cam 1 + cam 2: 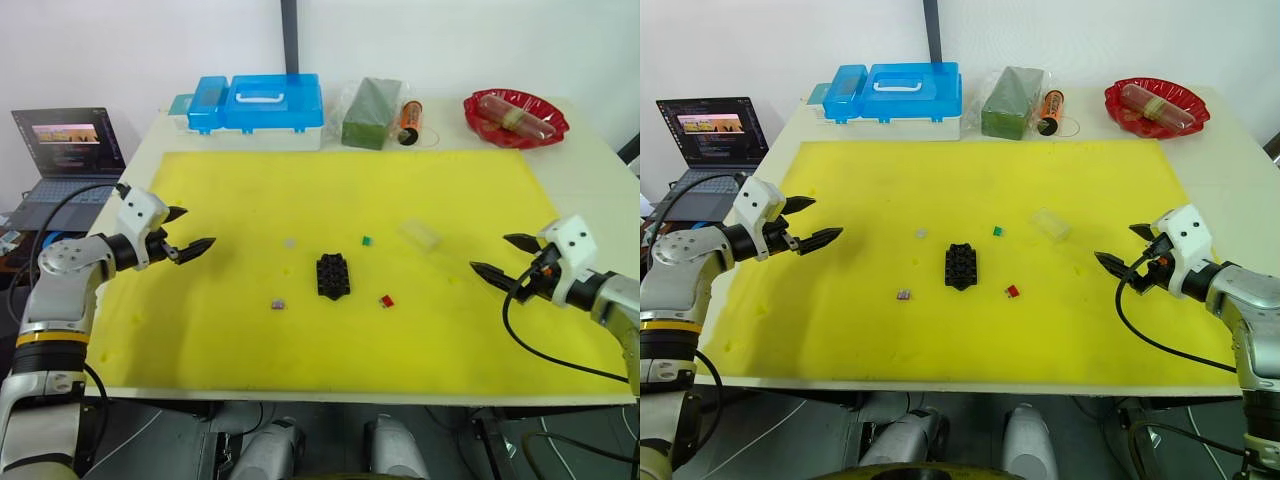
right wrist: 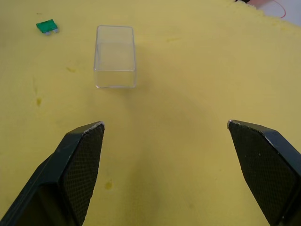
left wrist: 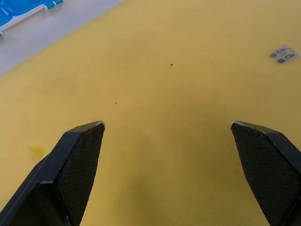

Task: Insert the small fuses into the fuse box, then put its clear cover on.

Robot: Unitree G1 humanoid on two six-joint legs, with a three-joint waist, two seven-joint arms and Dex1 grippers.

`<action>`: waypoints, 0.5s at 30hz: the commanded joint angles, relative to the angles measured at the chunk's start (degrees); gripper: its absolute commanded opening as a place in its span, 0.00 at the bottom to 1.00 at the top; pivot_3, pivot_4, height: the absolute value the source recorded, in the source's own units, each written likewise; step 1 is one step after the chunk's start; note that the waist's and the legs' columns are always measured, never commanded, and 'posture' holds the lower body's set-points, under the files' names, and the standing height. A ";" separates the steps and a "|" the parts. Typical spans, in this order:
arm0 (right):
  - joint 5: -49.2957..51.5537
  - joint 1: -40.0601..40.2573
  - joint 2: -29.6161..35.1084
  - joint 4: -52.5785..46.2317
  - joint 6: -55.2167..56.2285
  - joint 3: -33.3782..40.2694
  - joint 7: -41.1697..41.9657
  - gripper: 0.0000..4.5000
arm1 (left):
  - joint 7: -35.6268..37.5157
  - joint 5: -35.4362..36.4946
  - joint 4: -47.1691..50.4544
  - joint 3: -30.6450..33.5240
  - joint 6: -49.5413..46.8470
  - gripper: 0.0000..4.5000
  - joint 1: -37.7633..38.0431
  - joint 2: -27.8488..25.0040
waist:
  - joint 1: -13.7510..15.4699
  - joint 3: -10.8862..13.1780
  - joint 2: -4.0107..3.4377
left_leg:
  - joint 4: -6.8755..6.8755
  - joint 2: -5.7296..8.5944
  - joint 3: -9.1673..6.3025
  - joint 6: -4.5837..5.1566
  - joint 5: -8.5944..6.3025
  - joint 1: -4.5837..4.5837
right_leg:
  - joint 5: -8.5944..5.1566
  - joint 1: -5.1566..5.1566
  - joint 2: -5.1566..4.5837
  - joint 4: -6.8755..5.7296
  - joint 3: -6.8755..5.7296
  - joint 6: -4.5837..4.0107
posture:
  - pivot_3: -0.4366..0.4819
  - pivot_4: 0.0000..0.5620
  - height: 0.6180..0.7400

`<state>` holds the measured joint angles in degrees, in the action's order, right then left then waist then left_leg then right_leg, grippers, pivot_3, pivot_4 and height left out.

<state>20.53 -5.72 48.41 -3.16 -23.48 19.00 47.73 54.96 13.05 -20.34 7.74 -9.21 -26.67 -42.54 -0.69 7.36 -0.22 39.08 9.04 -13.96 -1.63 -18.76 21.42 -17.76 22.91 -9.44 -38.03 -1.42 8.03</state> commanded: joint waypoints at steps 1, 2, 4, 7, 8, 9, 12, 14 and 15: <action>0.39 -0.98 0.96 -1.16 0.64 1.60 -0.08 0.99 | 0.15 -0.06 0.38 0.27 0.92 1.00 -0.81 -0.64 | 0.00 0.00 0.00 | 0.00 0.00 0.00 0.00 0.00 0.00 | 0.00 0.00 0.00 0.00 0.00 0.00 | 0.48 0.27 1.00; 0.39 -1.01 0.95 -1.09 0.65 1.63 -0.10 0.99 | -0.12 -0.03 0.32 0.39 0.89 1.00 -0.92 -0.49 | 0.00 0.00 0.00 | 0.00 0.00 0.00 0.00 0.00 0.00 | 0.00 0.00 0.00 0.00 0.00 0.00 | 0.48 0.27 1.00; 0.33 -1.00 0.94 -0.83 0.81 1.65 -0.06 0.99 | -0.50 -0.29 -0.07 0.34 1.38 1.00 -1.25 -0.33 | 0.01 0.00 0.00 | 0.00 0.00 0.00 0.00 0.00 0.00 | 0.00 0.00 0.00 0.00 0.00 0.00 | 0.48 0.27 1.00; 0.22 -1.41 0.93 -0.26 0.99 1.52 -0.10 0.99 | -0.85 -0.98 -0.80 -0.03 2.05 1.00 -1.75 -0.47 | 0.01 0.00 0.00 | 0.00 0.00 0.00 0.00 0.00 0.00 | 0.00 0.00 0.00 0.00 0.00 0.00 | 0.48 0.27 1.00; 0.20 -1.45 0.92 -0.17 1.06 1.53 -0.12 0.99 | -0.68 -0.81 -0.82 0.09 1.96 1.00 -1.77 -0.53 | -0.01 0.00 0.00 | 0.00 0.00 0.00 0.00 0.00 0.00 | 0.00 0.00 0.00 0.00 0.00 0.00 | 0.48 0.27 1.00; 0.17 -1.46 0.90 -0.13 1.12 1.55 -0.14 0.99 | -0.53 -0.66 -0.78 0.23 1.93 1.00 -1.74 -0.56 | -0.02 0.00 0.00 | 0.00 0.00 0.00 0.00 0.00 0.00 | 0.00 0.00 0.00 0.00 0.00 0.00 | 0.48 0.27 1.00; -0.01 -1.72 0.90 0.29 1.39 1.32 -0.01 0.99 | -0.38 -0.72 -0.99 0.31 2.14 1.00 -1.79 -0.55 | -0.02 0.00 0.00 | 0.00 0.00 0.00 0.00 0.00 0.00 | 0.00 0.00 0.00 0.00 0.00 0.00 | 0.48 0.27 1.00; -0.03 -1.99 0.90 0.57 1.47 1.25 0.03 0.99 | -0.45 -0.83 -1.16 0.30 2.32 1.00 -1.88 -0.53 | 0.00 0.00 0.00 | 0.00 0.00 0.00 0.00 0.00 0.00 | 0.00 0.00 0.00 0.00 0.00 0.00 | 0.48 0.27 1.00; -0.09 -2.13 0.92 0.76 1.55 1.21 0.01 0.99 | -0.55 -0.73 -1.13 0.41 2.21 1.00 -1.93 -0.45 | -0.01 0.00 0.00 | 0.00 0.00 0.00 0.00 0.00 0.00 | 0.00 0.00 0.00 0.00 0.00 0.00 | 0.48 0.27 1.00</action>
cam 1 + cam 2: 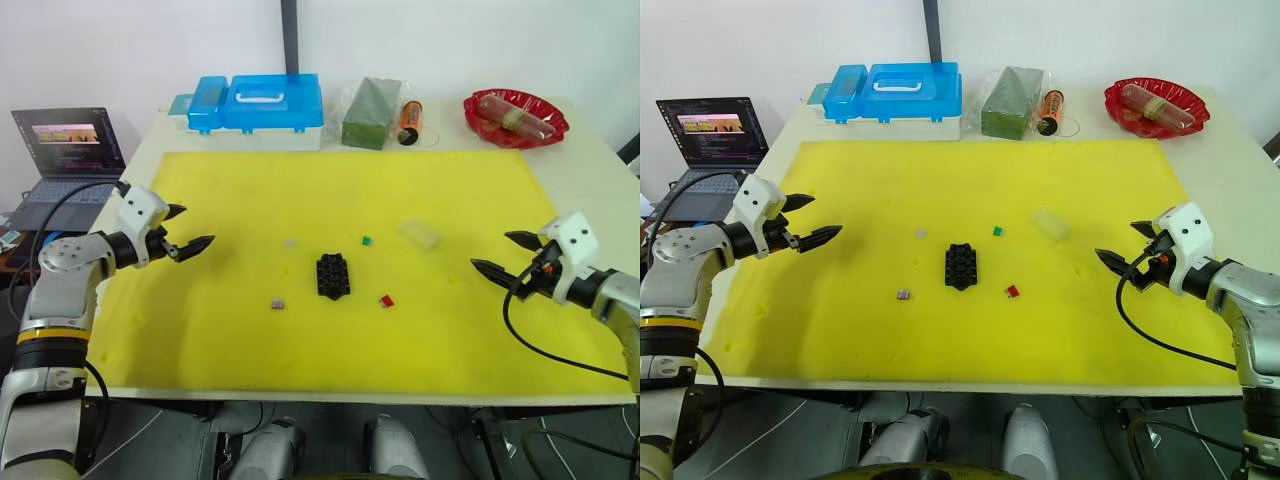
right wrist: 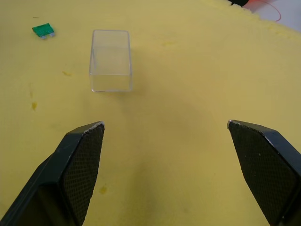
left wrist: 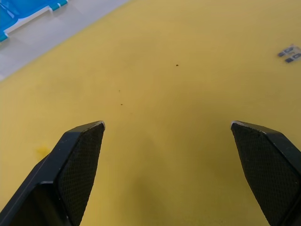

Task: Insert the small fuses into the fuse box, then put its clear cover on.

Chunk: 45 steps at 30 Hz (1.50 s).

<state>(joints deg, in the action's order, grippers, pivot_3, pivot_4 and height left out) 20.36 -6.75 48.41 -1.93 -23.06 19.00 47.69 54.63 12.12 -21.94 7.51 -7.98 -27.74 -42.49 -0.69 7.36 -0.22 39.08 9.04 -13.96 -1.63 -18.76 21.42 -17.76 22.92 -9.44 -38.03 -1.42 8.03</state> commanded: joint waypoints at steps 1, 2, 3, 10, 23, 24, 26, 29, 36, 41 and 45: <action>0.00 -1.05 0.90 -0.37 1.28 1.22 0.07 0.99 | -0.25 0.29 0.62 0.75 0.94 1.00 -0.69 -0.46 | -0.02 0.00 0.00 | 0.00 0.00 0.00 0.00 0.00 0.00 | 0.00 0.00 0.00 0.00 0.00 0.00 | 0.48 0.27 1.00; -0.06 -0.98 0.90 -0.29 1.40 1.22 0.10 0.99 | -0.18 0.42 0.82 0.86 0.81 1.00 -0.48 -0.45 | -0.02 0.00 0.00 | 0.00 0.00 0.00 0.00 0.00 0.00 | 0.00 0.00 0.00 0.00 0.00 0.00 | 0.48 0.27 1.00; -0.13 -0.95 0.90 -0.20 1.53 1.21 0.12 0.99 | -0.14 0.45 0.97 0.91 0.82 1.00 -0.27 -0.47 | -0.01 0.00 0.00 | 0.00 0.00 0.00 0.00 0.00 0.00 | 0.00 0.00 0.00 0.00 0.00 0.00 | 0.48 0.27 1.00; -0.31 -0.60 0.94 -0.26 1.78 1.36 0.15 0.99 | -0.16 0.29 1.26 0.85 1.38 1.00 0.11 -0.43 | 0.00 0.00 0.00 | 0.00 0.00 0.00 0.00 0.00 0.00 | 0.00 0.00 0.00 0.00 0.00 0.00 | 0.48 0.27 1.00; -0.61 -0.66 0.85 0.17 2.51 1.39 0.27 0.99 | 0.32 0.68 1.70 1.01 1.47 1.00 0.23 -0.37 | -0.03 0.00 0.00 | 0.00 0.00 0.00 0.00 0.00 0.00 | 0.00 0.00 0.00 0.00 0.00 0.00 | 0.48 0.27 1.00; -0.63 -0.45 0.83 0.08 2.59 1.48 0.25 0.99 | 0.41 0.75 1.72 1.06 1.48 1.00 0.25 -0.42 | -0.02 0.00 0.00 | 0.00 0.00 0.00 0.00 0.00 0.00 | 0.00 0.00 0.00 0.00 0.00 0.00 | 0.48 0.27 1.00; -0.65 -0.08 0.82 -0.13 2.69 1.70 0.19 0.99 | 0.59 0.91 1.80 1.14 1.50 1.00 0.29 -0.47 | 0.00 0.00 0.00 | 0.00 0.00 0.00 0.00 0.00 0.00 | 0.00 0.00 0.00 0.00 0.00 0.00 | 0.48 0.27 1.00; -1.06 0.25 0.96 -0.36 3.22 2.00 -0.24 0.99 | 1.32 1.22 1.75 0.96 1.41 1.00 -0.10 -0.41 | 0.00 0.00 0.00 | 0.00 0.00 0.00 0.00 0.00 0.00 | 0.00 0.00 0.00 -0.01 0.00 0.00 | 0.48 0.27 1.00; 1.21 0.60 1.50 -2.34 4.02 3.39 1.74 0.99 | 4.03 2.31 3.29 0.33 0.29 1.00 -0.63 -0.86 | -0.01 0.00 0.00 | 0.00 0.00 0.00 0.00 0.00 0.00 | 0.00 0.00 0.00 -0.01 0.00 0.00 | 0.48 0.27 1.00; 8.15 0.73 2.08 -10.32 -0.57 2.77 7.30 0.99 | 6.84 3.23 4.16 0.41 -1.45 1.00 -1.07 -1.62 | -0.08 0.00 0.00 | 0.00 -0.02 0.00 0.00 0.00 0.00 | 0.00 0.00 0.01 0.00 0.00 0.00 | 0.48 0.27 1.00; 14.96 0.36 2.23 -22.51 -7.16 -1.43 8.94 0.99 | 8.53 3.24 5.28 0.12 -1.76 1.00 -0.43 -2.01 | -0.05 0.00 0.00 | -0.01 -0.03 -0.01 0.00 0.00 0.01 | 0.00 0.01 0.02 0.01 0.00 0.00 | 0.48 0.27 1.00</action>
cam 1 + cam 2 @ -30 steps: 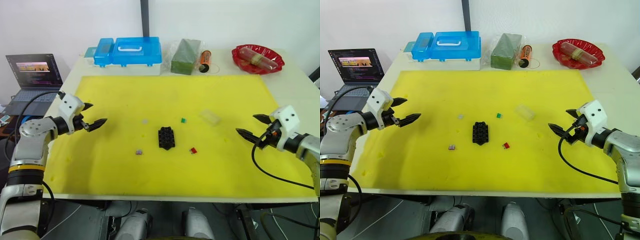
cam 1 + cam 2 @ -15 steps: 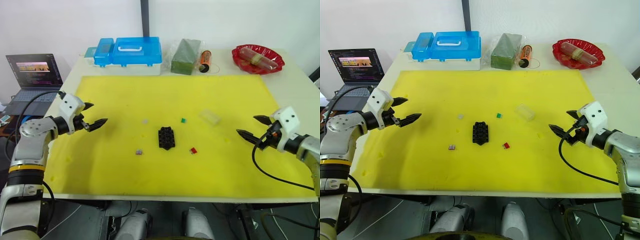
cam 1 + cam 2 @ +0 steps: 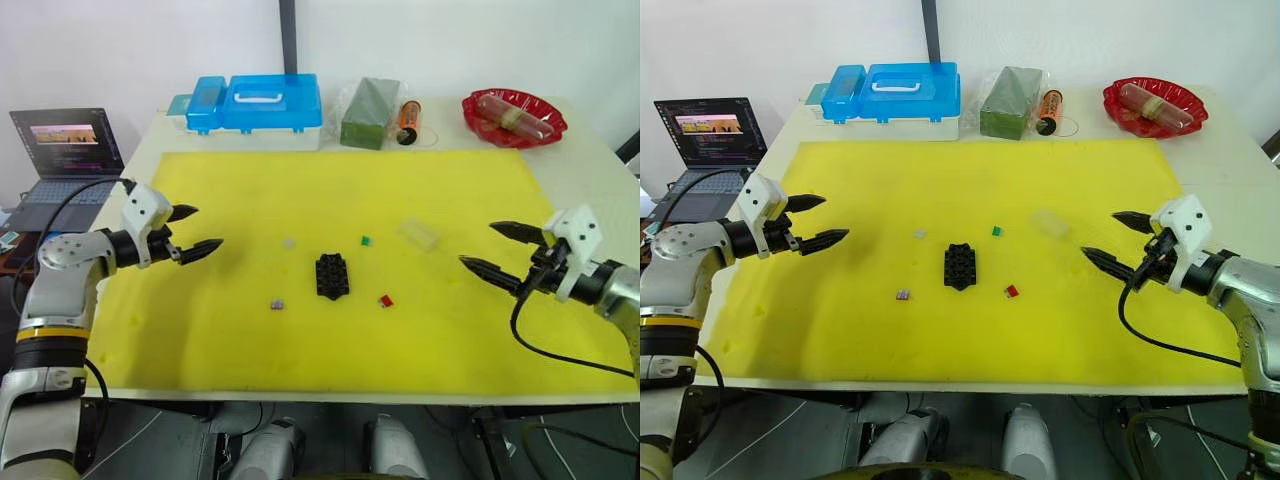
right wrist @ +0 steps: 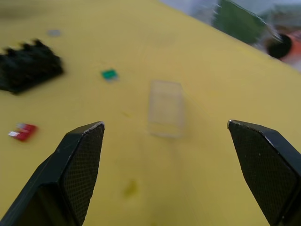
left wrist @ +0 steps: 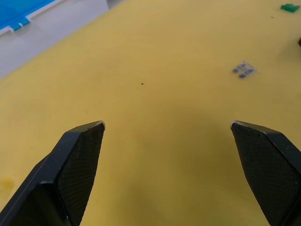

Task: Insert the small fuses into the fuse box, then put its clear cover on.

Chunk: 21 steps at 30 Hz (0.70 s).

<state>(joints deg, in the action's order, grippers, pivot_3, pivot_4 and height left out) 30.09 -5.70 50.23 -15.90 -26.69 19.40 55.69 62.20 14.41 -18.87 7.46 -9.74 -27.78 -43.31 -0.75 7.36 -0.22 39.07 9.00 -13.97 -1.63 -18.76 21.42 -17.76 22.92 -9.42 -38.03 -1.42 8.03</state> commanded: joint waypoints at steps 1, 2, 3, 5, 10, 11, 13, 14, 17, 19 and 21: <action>6.59 -0.69 0.12 -11.16 -4.90 -2.83 0.51 0.99 | 1.09 0.96 2.28 0.19 0.01 1.00 -0.35 -1.14 | 0.03 0.00 0.00 | 0.00 -0.02 0.00 0.00 0.00 0.00 | 0.00 0.00 0.01 0.01 0.00 0.00 | 0.48 0.27 1.00; 7.50 -0.73 -0.39 -14.01 -5.87 -4.24 -0.31 0.99 | 1.18 0.98 2.43 0.16 -0.03 1.00 -0.33 -1.08 | 0.05 0.00 0.01 | -0.01 -0.03 0.00 0.00 0.00 0.00 | 0.00 -0.01 0.01 0.03 0.00 0.00 | 0.48 0.27 1.00; 8.07 -0.76 -0.70 -15.93 -6.60 -5.11 -1.01 0.99 | 1.25 0.97 2.57 0.15 -0.09 1.00 -0.31 -1.03 | 0.07 0.00 0.01 | 0.00 -0.02 0.01 0.00 0.00 0.00 | 0.00 -0.02 0.01 0.04 0.00 0.00 | 0.48 0.27 1.00; 7.10 -1.86 -1.48 -20.47 -6.29 -8.86 -2.35 0.99 | 1.35 1.31 4.02 0.15 -0.82 1.00 0.18 -0.79 | 0.20 0.01 0.03 | 0.01 -0.01 0.01 0.01 0.00 0.01 | 0.00 -0.03 0.00 0.04 0.00 0.00 | 0.48 0.27 1.00; 4.33 -4.67 -2.40 -23.82 -4.70 -14.00 -3.66 0.99 | 2.35 2.71 8.74 -0.10 -3.36 1.00 2.67 -0.60 | 0.18 0.02 0.10 | 0.02 0.00 0.00 0.01 0.00 0.01 | 0.00 -0.03 0.00 0.04 0.00 0.00 | 0.48 0.27 1.00; 4.20 -4.74 -2.37 -24.18 -4.38 -14.57 -3.51 0.99 | 2.43 2.94 9.54 -0.14 -3.75 1.00 3.12 -0.61 | 0.21 0.02 0.11 | 0.02 0.00 0.00 0.01 -0.01 0.01 | 0.00 -0.03 0.00 0.04 0.00 0.00 | 0.48 0.27 1.00; 4.11 -4.73 -2.26 -24.58 -3.95 -15.24 -3.21 0.99 | 2.63 3.30 10.73 -0.17 -4.48 1.00 3.78 -0.65 | 0.19 0.02 0.11 | 0.02 0.00 -0.01 0.01 -0.01 0.01 | 0.00 -0.03 0.01 0.04 -0.01 0.00 | 0.48 0.27 1.00; 3.95 -4.71 -2.34 -24.58 -3.83 -15.51 -3.31 0.99 | 2.87 3.74 11.82 -0.31 -5.26 1.00 4.33 -0.63 | 0.17 0.02 0.12 | 0.02 0.00 -0.01 0.01 0.00 0.00 | 0.00 -0.03 0.01 0.04 -0.01 0.00 | 0.48 0.27 1.00; 3.27 -5.16 -2.84 -24.40 -3.49 -16.59 -3.98 0.99 | 4.30 5.02 16.30 -1.16 -7.60 1.00 6.84 -0.93 | 0.13 0.02 0.12 | 0.01 0.00 -0.01 0.01 -0.01 0.00 | 0.00 -0.03 0.01 0.04 -0.01 0.00 | 0.48 0.27 1.00; 3.09 -5.44 -3.04 -24.28 -3.46 -17.04 -4.23 0.99 | 4.88 6.05 18.55 -1.39 -9.47 1.00 7.73 -1.40 | 0.15 0.03 0.12 | 0.00 0.00 -0.01 0.01 -0.01 0.00 | 0.00 -0.03 0.01 0.04 -0.01 0.00 | 0.48 0.27 1.00; 3.04 -5.56 -3.21 -24.07 -3.52 -17.26 -4.47 0.99 | 5.88 7.63 20.90 -1.50 -11.58 1.00 8.45 -2.20 | 0.15 0.04 0.14 | 0.01 -0.01 -0.01 0.01 0.00 -0.01 | 0.00 -0.03 0.02 0.04 -0.01 0.00 | 0.48 0.27 1.00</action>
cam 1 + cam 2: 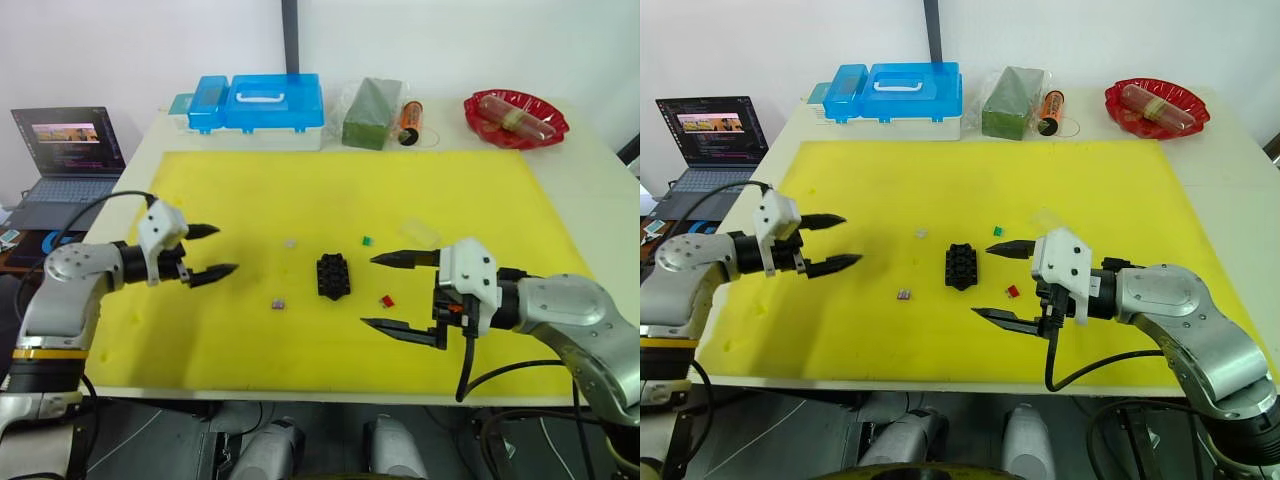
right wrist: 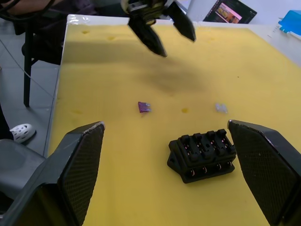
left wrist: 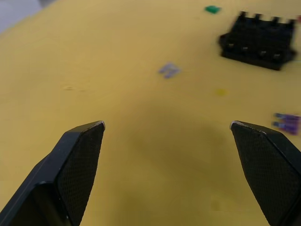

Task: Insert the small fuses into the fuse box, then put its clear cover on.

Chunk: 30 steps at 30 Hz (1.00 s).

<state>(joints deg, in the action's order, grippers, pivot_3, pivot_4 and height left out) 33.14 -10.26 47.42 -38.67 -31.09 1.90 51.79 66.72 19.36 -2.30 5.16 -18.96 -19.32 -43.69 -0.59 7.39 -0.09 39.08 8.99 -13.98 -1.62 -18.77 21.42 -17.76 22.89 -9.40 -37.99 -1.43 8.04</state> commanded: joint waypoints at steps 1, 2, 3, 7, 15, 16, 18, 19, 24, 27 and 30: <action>-0.04 -1.02 -0.50 -1.13 0.88 0.18 -0.62 0.99 | 2.41 3.34 5.62 0.71 -2.87 1.00 0.71 -2.45 | -0.02 0.01 0.02 | 0.00 -0.01 0.00 0.00 0.00 0.00 | 0.00 0.00 0.01 0.00 0.00 0.00 | 0.48 0.27 1.00; -0.11 -1.01 -0.57 -0.92 0.93 0.11 -0.64 0.99 | 3.18 3.65 6.72 0.65 -2.62 1.00 1.39 -2.90 | -0.02 0.01 0.02 | 0.00 -0.01 0.00 0.00 0.00 0.00 | 0.00 0.00 0.01 0.00 0.00 0.00 | 0.48 0.27 1.00; -0.20 -0.98 -0.59 -0.67 1.03 0.05 -0.62 0.99 | 3.73 3.94 7.72 0.58 -2.45 1.00 1.97 -3.26 | -0.02 0.01 0.02 | 0.00 0.00 0.00 0.00 0.00 0.00 | 0.00 0.00 0.00 0.01 0.00 0.00 | 0.48 0.27 1.00; -0.09 -0.57 -0.90 -0.18 1.05 0.09 -1.08 1.00 | 8.31 3.61 11.46 -0.73 2.96 0.92 5.24 -5.11 | 0.02 0.01 0.02 | -0.03 -0.01 0.02 0.00 0.00 -0.02 | 0.00 0.00 0.00 0.02 0.00 0.00 | 0.48 0.27 1.00; -0.18 2.10 -1.57 -0.41 1.32 0.40 -2.11 1.00 | 2.48 17.45 14.55 1.45 -23.21 0.50 4.77 -6.34 | 0.28 0.02 0.03 | -0.04 -0.01 0.01 0.01 -0.01 -0.01 | 0.00 -0.04 0.02 0.09 0.00 0.00 | 0.48 0.27 1.00; -0.15 2.55 -1.66 -0.43 1.39 0.44 -2.20 1.00 | -0.19 23.58 13.82 3.20 -34.71 0.50 3.15 -6.37 | 0.27 0.03 0.04 | -0.04 -0.01 0.00 0.01 -0.01 -0.02 | -0.01 -0.05 0.03 0.08 0.01 0.01 | 0.48 0.27 1.00; 0.11 3.03 -1.87 -0.42 1.36 0.47 -2.35 1.00 | -4.21 30.49 10.78 5.23 -52.84 0.50 -0.32 -6.44 | 0.16 0.04 0.07 | -0.01 0.00 -0.05 0.02 -0.01 -0.02 | -0.01 -0.04 0.22 0.02 0.04 0.02 | 0.48 0.27 1.00; -0.03 3.16 -1.92 -0.34 1.53 0.37 -2.37 1.00 | -4.65 32.53 9.35 5.23 -59.54 0.50 -1.70 -6.79 | 0.04 0.04 0.07 | 0.01 0.00 -0.10 0.02 -0.01 -0.02 | -0.02 -0.04 0.30 0.01 0.12 0.03 | 0.48 0.27 1.00; -1.21 3.35 -1.99 0.38 2.61 -0.17 -2.42 1.00 | -10.54 46.14 -0.41 -0.75 -73.54 0.50 -5.02 -10.19 | -0.42 0.04 0.08 | -0.05 -0.02 -0.08 0.02 -0.02 -0.11 | -0.06 0.04 0.58 -0.03 0.70 0.10 | 0.48 0.27 1.00; -1.07 3.29 -2.11 0.38 2.38 -0.11 -2.72 1.00 | -15.68 57.88 -7.35 -5.44 -73.54 0.50 -5.55 -11.76 | -0.28 0.04 0.08 | -0.13 -0.05 -0.03 0.01 -0.02 -0.11 | -0.06 0.24 0.66 -0.08 1.03 0.10 | 0.48 0.27 1.00; -1.24 2.91 -2.00 -0.06 1.95 -0.34 -3.25 1.00 | -24.60 65.48 -16.32 -6.74 -73.54 0.50 -7.09 -9.05 | 0.02 0.04 0.09 | -0.12 -0.03 0.00 0.01 -0.02 -0.10 | -0.06 0.29 0.71 -0.08 1.20 0.10 | 0.48 0.27 1.00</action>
<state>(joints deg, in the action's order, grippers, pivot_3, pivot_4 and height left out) 31.67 -6.81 45.93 -37.30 -29.58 0.88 48.99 45.87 79.84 -15.62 -1.53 -92.14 -25.43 -53.23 -0.57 7.43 0.00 38.97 8.98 -13.99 -1.61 -18.79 21.32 -17.82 23.18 -8.68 -38.07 -0.18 8.13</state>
